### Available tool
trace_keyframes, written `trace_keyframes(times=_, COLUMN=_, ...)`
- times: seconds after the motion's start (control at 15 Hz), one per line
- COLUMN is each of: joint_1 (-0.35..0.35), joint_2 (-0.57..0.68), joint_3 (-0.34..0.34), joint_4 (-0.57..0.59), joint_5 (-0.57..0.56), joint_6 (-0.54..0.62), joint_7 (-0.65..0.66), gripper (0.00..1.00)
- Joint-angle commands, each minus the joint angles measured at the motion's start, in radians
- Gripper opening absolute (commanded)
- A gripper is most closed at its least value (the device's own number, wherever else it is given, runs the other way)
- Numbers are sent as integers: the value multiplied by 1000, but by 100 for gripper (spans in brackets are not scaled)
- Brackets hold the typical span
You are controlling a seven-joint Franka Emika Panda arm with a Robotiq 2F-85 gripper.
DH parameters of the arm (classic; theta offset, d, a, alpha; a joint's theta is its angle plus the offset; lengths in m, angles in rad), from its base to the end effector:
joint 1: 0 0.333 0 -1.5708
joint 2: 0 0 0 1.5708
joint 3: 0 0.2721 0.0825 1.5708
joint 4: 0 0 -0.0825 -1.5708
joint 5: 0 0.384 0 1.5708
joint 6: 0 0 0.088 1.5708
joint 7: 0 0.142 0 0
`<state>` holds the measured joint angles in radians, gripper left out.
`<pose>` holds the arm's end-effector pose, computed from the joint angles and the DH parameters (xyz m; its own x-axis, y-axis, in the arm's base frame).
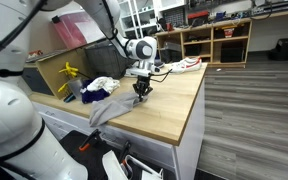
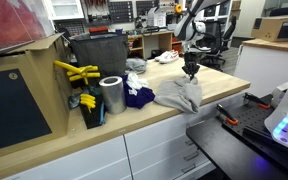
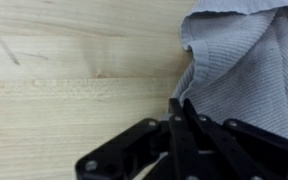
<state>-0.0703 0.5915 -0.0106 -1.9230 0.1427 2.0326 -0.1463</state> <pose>0.5245 -0.0305 0.0842 0.8933 0.0084 -0.4494 -0.0635 -0.9874 -0.1447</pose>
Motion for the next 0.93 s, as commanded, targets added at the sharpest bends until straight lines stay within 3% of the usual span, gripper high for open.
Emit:
trace_keyframes(times=0.0, joint_1=-4, joint_2=-39, joint_3=2, joint_4=-31, joint_5=-6, joint_6=12, joint_7=20, gripper=0)
trace_keyframes(times=0.87, joint_1=-33, joint_2=-138, joint_3=-109, joint_4=-146, joint_5=-142, joint_6=9, joint_7=83, gripper=1)
